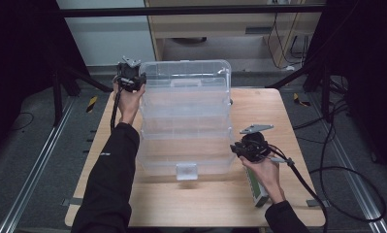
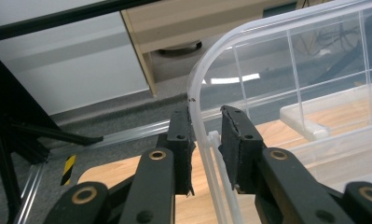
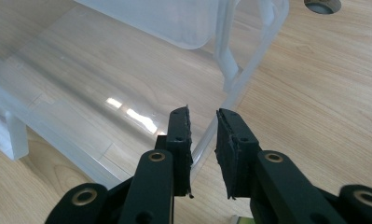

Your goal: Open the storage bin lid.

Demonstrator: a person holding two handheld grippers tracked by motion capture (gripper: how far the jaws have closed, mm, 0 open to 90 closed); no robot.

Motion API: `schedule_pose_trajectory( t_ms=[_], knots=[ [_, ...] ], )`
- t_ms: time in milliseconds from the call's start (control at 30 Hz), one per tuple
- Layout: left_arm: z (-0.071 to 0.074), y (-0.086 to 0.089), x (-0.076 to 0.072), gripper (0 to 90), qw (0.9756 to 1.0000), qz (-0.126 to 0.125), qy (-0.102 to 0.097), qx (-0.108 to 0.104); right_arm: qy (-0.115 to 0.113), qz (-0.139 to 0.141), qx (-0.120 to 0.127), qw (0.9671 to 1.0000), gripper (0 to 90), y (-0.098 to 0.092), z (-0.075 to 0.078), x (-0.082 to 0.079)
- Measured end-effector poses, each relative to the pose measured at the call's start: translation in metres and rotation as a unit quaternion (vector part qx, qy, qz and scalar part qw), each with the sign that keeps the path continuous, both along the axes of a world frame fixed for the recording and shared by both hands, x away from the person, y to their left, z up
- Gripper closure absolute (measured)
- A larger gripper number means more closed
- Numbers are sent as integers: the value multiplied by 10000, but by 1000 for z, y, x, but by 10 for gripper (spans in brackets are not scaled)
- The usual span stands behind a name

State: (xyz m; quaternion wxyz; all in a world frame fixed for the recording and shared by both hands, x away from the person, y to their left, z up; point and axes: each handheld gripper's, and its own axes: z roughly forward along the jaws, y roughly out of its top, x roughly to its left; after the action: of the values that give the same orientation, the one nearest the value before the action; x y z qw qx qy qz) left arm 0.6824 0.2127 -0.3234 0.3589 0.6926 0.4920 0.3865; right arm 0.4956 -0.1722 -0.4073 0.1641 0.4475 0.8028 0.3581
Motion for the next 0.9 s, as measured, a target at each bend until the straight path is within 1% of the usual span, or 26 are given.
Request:
schedule_pose_trajectory(
  t_ms=[67, 133, 200, 267, 300, 333, 400, 467, 500, 600, 633, 667, 767, 800, 833, 900],
  knots=[
    [-1, 2, 0, 721, 10000, 34, 5, 4, -15, 3, -25, 10000, 759, 0, 0, 0],
    [1, 6, -1, 724, 9998, -72, -66, -188, -12, -8, -64, 10000, 763, 1, 1, -1],
    [4, 7, -4, 712, 9998, -58, -117, -132, -42, -9, -156, 9999, 770, 3, 1, -2],
    [6, 8, -5, 708, 9997, -170, -148, -125, -53, -30, -287, 9996, 786, 5, 2, -3],
    [8, 9, -7, 705, 9997, -149, -126, -121, -108, -1, -235, 9997, 796, 5, 3, -4],
    [9, 11, -10, 703, 9996, -185, -113, -157, -47, 20, -216, 9998, 803, 5, 4, -4],
    [11, 12, -13, 697, 9997, -190, -98, -147, -71, 35, -205, 9998, 807, 4, 5, -6],
    [12, 14, -17, 692, 9995, -244, -72, -185, -62, 21, -126, 9999, 806, 3, 4, -5],
    [13, 15, -20, 686, 9996, -218, -45, -156, -39, 28, -64, 10000, 805, 3, 4, -5],
    [16, 18, -30, 673, 9992, -304, -19, -244, -43, 31, -44, 10000, 805, 2, 3, -5],
    [17, 19, -34, 670, 9992, -325, -2, -233, -41, 31, -42, 10000, 805, 1, 3, -5],
    [18, 19, -38, 666, 9991, -355, -33, -210, -43, 26, -35, 10000, 804, 1, 3, -5],
    [22, 22, -54, 660, 9986, -436, -72, -301, -21, 33, 14, 10000, 802, 0, 3, -4],
    [23, 23, -59, 660, 9986, -456, -28, -274, -21, 35, 17, 10000, 802, 0, 3, -4],
    [24, 24, -64, 657, 9985, -478, -59, -260, -23, 33, 15, 10000, 802, 0, 3, -4],
    [24, 25, -75, 657, 9983, -535, -58, -244, -23, 37, 9, 10000, 801, 0, 3, -4]
  ],
)
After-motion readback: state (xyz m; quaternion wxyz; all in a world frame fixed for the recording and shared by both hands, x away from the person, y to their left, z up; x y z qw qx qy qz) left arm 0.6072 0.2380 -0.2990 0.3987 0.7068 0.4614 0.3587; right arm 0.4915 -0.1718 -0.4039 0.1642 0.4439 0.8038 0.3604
